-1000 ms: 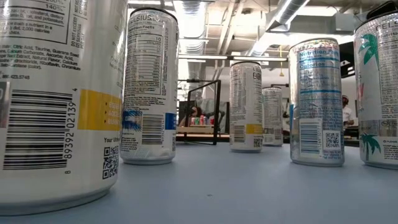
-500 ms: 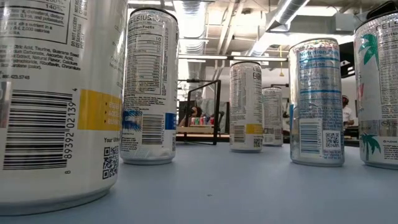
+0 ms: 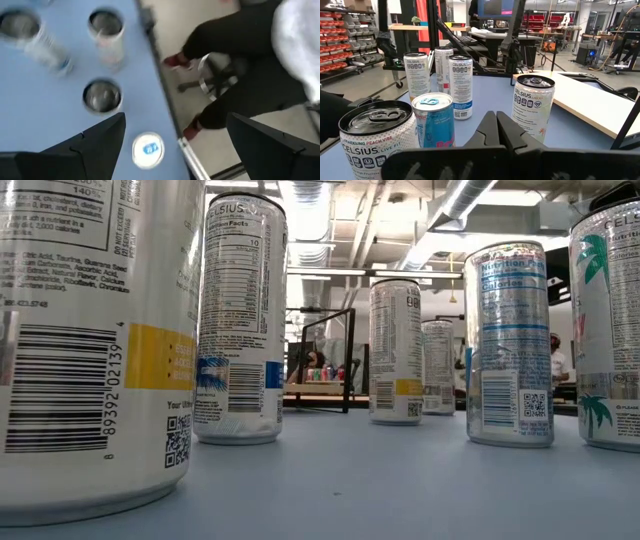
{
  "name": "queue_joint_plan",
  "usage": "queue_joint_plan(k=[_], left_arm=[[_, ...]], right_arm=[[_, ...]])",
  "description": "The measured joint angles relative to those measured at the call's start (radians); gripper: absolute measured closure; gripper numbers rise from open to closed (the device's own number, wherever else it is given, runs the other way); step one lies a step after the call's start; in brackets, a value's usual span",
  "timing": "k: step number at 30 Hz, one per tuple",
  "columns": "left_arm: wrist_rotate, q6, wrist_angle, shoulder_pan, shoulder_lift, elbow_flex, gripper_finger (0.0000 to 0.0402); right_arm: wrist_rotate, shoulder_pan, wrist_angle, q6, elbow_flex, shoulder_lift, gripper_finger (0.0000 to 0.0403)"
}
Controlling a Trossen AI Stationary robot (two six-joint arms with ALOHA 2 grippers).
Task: Place canned beverage on shelf
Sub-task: Put the left blue soda can on the shelf
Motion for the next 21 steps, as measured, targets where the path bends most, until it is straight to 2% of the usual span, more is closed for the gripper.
queue_joint_plan(k=[2, 6, 10, 16, 21], left_arm=[[-0.04, -0.101, -0.05, -0.039, 0.053, 0.037, 0.0068], [-0.182, -0.346, -0.15, -0.097, 0.12, 0.043, 0.0068], [-0.22, -0.555, -0.285, -0.118, 0.154, 0.043, 0.0068], [-0.33, -0.647, -0.324, -0.123, 0.158, 0.043, 0.0068], [-0.344, -0.677, -0.328, -0.146, 0.158, 0.04, 0.0068]], right_arm=[[0.0, 0.0, 0.0, 0.0, 0.0, 0.0, 0.0403], [0.0, 0.0, 0.0, 0.0, 0.0, 0.0, 0.0403], [0.0, 0.0, 0.0, 0.0, 0.0, 0.0, 0.0403], [0.0, 0.0, 0.0, 0.0, 0.0, 0.0, 0.0403], [0.0, 0.0, 0.0, 0.0, 0.0, 0.0, 0.0403]])
